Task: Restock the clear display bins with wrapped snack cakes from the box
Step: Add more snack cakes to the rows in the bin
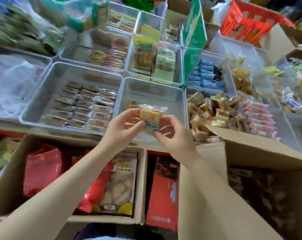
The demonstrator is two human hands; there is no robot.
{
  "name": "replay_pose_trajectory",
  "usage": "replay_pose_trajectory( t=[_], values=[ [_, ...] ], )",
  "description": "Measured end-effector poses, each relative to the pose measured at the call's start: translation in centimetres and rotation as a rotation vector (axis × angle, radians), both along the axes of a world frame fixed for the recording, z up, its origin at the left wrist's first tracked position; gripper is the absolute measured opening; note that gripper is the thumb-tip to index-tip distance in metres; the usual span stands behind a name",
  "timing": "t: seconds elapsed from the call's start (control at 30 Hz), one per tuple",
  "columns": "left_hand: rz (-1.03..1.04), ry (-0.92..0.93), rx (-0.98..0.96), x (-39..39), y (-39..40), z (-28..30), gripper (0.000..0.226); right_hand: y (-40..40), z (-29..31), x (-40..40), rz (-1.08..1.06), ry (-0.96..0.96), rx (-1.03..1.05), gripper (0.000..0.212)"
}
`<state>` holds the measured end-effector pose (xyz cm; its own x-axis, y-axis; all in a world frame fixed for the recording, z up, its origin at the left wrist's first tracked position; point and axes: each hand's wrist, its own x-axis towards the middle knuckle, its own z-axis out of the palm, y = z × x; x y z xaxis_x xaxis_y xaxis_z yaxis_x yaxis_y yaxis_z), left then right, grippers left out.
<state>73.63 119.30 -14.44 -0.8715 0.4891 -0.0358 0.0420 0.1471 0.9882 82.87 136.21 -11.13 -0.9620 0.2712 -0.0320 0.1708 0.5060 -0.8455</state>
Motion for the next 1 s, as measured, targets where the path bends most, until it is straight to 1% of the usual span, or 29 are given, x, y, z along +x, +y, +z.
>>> replay_pose_trajectory(
  t=[0.07,0.1,0.17,0.2,0.23,0.3,0.37,0.43,0.6,0.7,0.83,0.87,0.93,1.0],
  values=[
    [0.02,0.168,-0.28,-4.0,-1.1,-2.9,0.051,-0.6,-2.7,-3.1,-0.029,0.04,0.203,0.031],
    [-0.003,0.269,-0.451,-5.9,-1.6,-4.6,0.061,-0.5,-3.9,-4.6,-0.028,0.024,0.304,0.031],
    [-0.108,0.413,-0.755,-8.5,-2.5,-8.2,0.076,0.3,-6.0,-7.5,-0.023,-0.044,0.456,0.031],
    [-0.162,0.456,-0.862,-9.3,-2.8,-9.6,0.08,0.9,-6.8,-8.8,-0.025,-0.074,0.508,0.032],
    [-0.201,0.475,-0.917,-9.7,-3.1,-10.7,0.083,1.5,-7.5,-10.2,-0.029,-0.099,0.557,0.032],
    [-0.222,0.475,-0.93,-9.8,-3.3,-11.6,0.088,2.5,-8.7,-12.9,-0.046,-0.144,0.646,0.034],
    [-0.22,0.506,-0.928,-9.7,-3.3,-11.8,0.086,3.2,-9.9,-15.9,-0.083,-0.185,0.693,0.035],
    [-0.224,0.529,-0.953,-9.7,-3.3,-11.8,0.083,3.6,-11.4,-19.0,-0.102,-0.213,0.686,0.035],
    [-0.221,0.53,-0.985,-9.7,-3.0,-12.4,0.079,3.1,-16.5,-25.0,-0.05,-0.315,0.697,0.035],
    [-0.219,0.541,-0.996,-9.7,-2.9,-12.7,0.078,2.4,-18.7,-26.2,0.023,-0.389,0.691,0.041],
    [-0.206,0.549,-0.994,-9.7,-2.8,-12.6,0.079,1.8,-20.0,-25.8,0.06,-0.405,0.646,0.035],
    [-0.203,0.55,-0.994,-9.7,-2.8,-12.6,0.079,1.4,-20.2,-25.3,0.072,-0.412,0.648,0.041],
    [-0.2,0.546,-0.991,-9.6,-2.8,-12.6,0.078,0.7,-20.3,-24.3,0.108,-0.497,0.711,0.057],
    [-0.201,0.545,-0.987,-9.5,-2.8,-12.5,0.078,0.3,-20.3,-23.9,0.111,-0.609,0.781,0.062]
  ],
)
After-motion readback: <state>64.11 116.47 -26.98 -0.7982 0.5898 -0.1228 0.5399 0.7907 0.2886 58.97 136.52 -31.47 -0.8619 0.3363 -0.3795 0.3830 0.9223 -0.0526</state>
